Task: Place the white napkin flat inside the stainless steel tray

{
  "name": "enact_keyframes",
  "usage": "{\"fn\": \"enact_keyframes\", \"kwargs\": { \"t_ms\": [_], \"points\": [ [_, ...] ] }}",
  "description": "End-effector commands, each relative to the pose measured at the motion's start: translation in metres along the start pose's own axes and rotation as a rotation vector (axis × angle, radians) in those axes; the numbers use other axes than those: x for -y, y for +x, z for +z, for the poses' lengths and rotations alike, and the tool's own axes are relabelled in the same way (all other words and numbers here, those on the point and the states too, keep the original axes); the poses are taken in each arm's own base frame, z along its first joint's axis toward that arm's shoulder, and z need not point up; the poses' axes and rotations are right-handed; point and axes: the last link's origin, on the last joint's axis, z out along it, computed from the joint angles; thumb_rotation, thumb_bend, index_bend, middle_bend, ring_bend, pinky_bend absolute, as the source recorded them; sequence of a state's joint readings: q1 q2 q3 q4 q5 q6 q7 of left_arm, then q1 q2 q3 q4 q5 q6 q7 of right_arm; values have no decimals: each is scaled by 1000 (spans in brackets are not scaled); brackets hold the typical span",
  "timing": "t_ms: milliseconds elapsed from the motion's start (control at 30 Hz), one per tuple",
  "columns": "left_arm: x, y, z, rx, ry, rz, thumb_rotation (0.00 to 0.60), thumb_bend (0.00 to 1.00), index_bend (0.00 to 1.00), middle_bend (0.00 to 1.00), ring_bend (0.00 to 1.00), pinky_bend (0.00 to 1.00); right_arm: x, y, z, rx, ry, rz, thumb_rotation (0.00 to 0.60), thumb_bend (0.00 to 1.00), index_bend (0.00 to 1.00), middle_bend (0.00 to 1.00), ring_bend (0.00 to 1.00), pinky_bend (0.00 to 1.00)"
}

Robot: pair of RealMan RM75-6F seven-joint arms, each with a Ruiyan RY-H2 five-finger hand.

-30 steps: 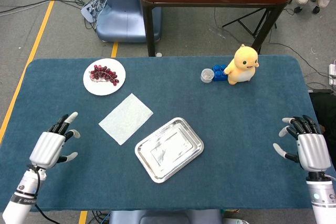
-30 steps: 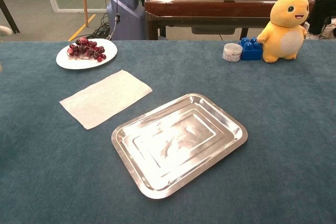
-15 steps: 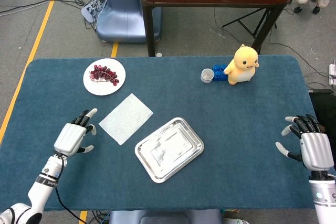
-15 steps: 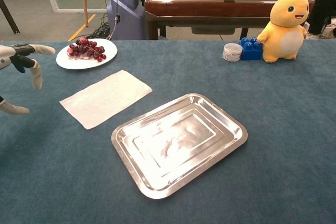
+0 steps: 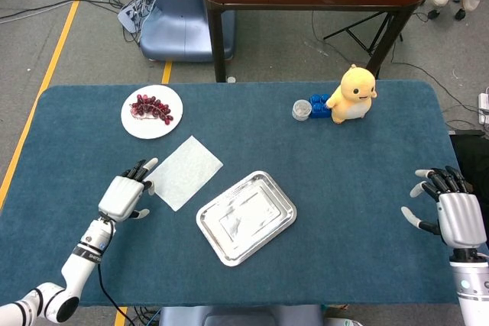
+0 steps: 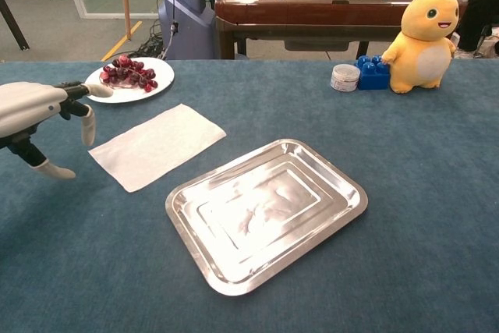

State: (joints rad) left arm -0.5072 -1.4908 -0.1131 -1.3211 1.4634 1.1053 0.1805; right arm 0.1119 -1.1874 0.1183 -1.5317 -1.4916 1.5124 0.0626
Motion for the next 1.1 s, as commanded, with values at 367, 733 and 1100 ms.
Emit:
{"fn": "enact_keyframes", "kwargs": {
  "t_ms": [367, 733, 1100],
  "points": [
    [-5, -12, 7, 41, -3, 16, 600, 199, 474, 72, 28, 272, -1, 2, 1, -4, -3, 5, 600, 188, 520, 299, 185, 103],
    [-9, -19, 8, 72, -10, 26, 600, 270, 471, 72, 28, 272, -1, 2, 1, -5, -2, 5, 600, 189, 520, 299, 185, 103],
    [-16, -28, 14, 93, -17, 18, 600, 270, 442, 72, 28, 271, -2, 2, 1, -6, -3, 7, 600, 188, 520, 299, 185, 103]
  ]
}}
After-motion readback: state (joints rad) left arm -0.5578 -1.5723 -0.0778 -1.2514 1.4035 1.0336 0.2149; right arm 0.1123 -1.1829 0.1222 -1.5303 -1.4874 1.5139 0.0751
